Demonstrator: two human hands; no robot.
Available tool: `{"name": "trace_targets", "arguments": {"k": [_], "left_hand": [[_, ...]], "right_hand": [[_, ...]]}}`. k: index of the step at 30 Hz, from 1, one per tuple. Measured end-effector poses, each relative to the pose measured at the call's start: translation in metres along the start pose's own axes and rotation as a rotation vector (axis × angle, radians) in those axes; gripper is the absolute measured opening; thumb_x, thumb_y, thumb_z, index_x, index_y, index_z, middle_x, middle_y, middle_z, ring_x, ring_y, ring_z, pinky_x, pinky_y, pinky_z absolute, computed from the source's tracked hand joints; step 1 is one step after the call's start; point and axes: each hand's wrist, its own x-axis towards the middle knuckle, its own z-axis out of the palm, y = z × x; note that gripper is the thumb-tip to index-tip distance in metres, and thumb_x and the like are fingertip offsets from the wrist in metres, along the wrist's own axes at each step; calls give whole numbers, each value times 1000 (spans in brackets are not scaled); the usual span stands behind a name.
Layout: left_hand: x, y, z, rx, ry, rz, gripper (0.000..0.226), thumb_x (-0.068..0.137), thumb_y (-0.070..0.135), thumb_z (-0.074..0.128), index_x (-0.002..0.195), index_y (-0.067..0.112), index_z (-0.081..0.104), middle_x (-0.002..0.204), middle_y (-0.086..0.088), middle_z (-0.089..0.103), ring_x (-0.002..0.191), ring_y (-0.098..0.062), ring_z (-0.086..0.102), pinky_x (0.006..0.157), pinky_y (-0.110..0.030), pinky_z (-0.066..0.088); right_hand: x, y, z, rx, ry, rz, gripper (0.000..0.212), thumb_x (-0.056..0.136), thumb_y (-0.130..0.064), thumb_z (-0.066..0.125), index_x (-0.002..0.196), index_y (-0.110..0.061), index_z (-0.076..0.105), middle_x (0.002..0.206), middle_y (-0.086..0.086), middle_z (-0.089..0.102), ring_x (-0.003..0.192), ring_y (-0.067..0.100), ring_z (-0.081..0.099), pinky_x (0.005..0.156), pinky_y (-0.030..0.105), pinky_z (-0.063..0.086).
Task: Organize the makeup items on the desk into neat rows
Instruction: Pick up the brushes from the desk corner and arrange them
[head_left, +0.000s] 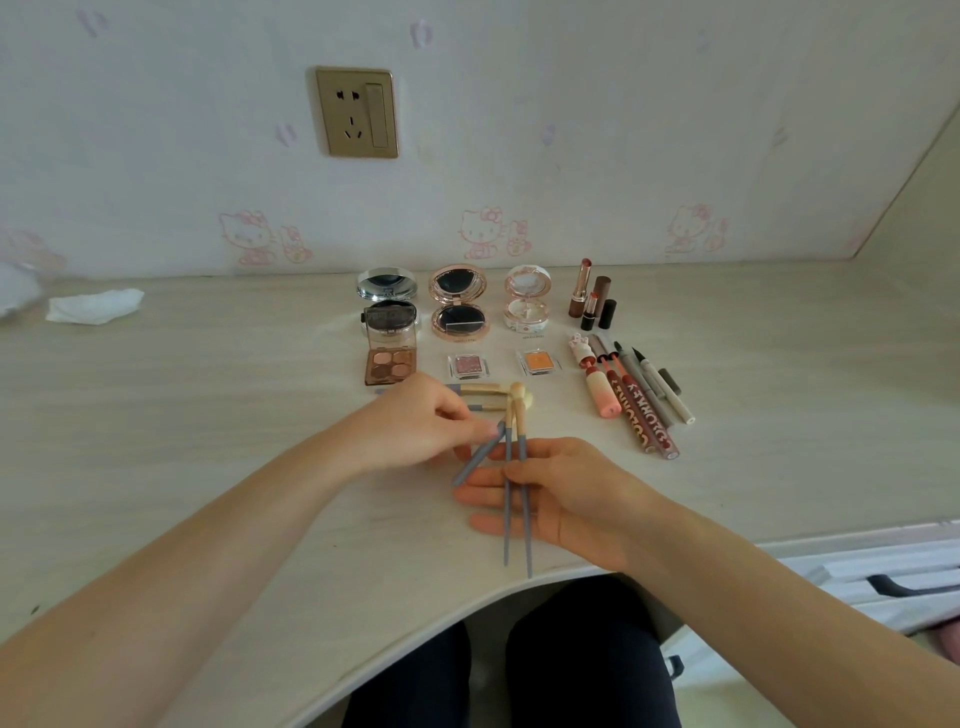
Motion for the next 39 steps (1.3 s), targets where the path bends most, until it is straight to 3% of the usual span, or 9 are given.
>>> {"name": "trace_targets", "arguments": {"k": [8, 13, 17, 22, 25, 29, 32, 35, 39], "left_hand": [[-2, 1, -2, -97, -32, -77, 12, 84, 22, 70, 80, 13, 78, 71, 2, 72, 53, 0, 56, 50, -10, 41], [-1, -10, -17, 122, 28, -37, 6, 82, 23, 71, 79, 21, 76, 72, 8, 71, 72, -5, 64, 67, -12, 48], [2, -20, -26, 232, 47, -13, 5, 83, 24, 71, 86, 22, 75, 78, 12, 65, 73, 3, 56, 56, 0, 37], [4, -30, -28, 297, 66, 23, 9, 83, 26, 70, 90, 23, 75, 86, 12, 68, 72, 8, 55, 59, -1, 37], [0, -33, -28, 323, 96, 36, 11, 84, 28, 69, 94, 26, 74, 82, 17, 61, 68, 7, 52, 57, -6, 35], [-6, -37, -25, 363, 110, 102, 14, 87, 27, 67, 100, 25, 73, 86, 12, 61, 75, -7, 55, 66, -15, 42], [-11, -44, -20, 357, 166, 174, 21, 85, 27, 70, 106, 25, 71, 93, 8, 61, 84, -13, 57, 80, -31, 48], [-19, -54, -18, 370, 229, 271, 33, 82, 29, 72, 115, 27, 67, 102, 11, 57, 95, -7, 50, 85, -25, 42], [-30, -70, -20, 398, 276, 348, 29, 81, 26, 74, 110, 25, 69, 107, 14, 55, 103, -5, 45, 92, -25, 39]], "right_hand": [[-2, 4, 2, 125, 18, -27, 18, 98, 2, 39, 113, 0, 48, 104, 30, 67, 94, 39, 69, 81, 53, 55], [1, 4, 8, 249, 17, 54, 10, 98, 2, 39, 100, -2, 48, 109, 33, 63, 101, 43, 64, 79, 57, 52], [7, -2, 14, 290, -25, 92, 22, 98, -3, 39, 115, 7, 48, 120, 33, 57, 109, 44, 59, 83, 53, 51], [6, -9, 18, 263, -58, 94, 50, 96, -9, 44, 138, 14, 30, 134, 33, 46, 120, 44, 51, 95, 50, 47], [5, -9, 14, 220, -47, 45, 43, 96, -6, 45, 134, 11, 36, 127, 34, 51, 113, 44, 57, 91, 47, 51], [7, -9, 6, -169, 84, -155, 21, 93, -1, 51, 112, 0, 61, 107, 19, 69, 98, 28, 69, 88, 37, 56], [16, -9, -8, -885, 298, -518, 18, 93, -10, 54, 101, -20, 67, 101, 2, 69, 94, 15, 65, 85, 30, 55], [29, -4, -24, -1444, 340, -941, 19, 91, -14, 59, 108, -16, 67, 108, 1, 62, 101, 21, 55, 86, 30, 48], [45, 0, -34, -1693, 301, -1078, 30, 87, -27, 56, 111, -13, 67, 118, 8, 60, 112, 34, 50, 91, 42, 47]]}}
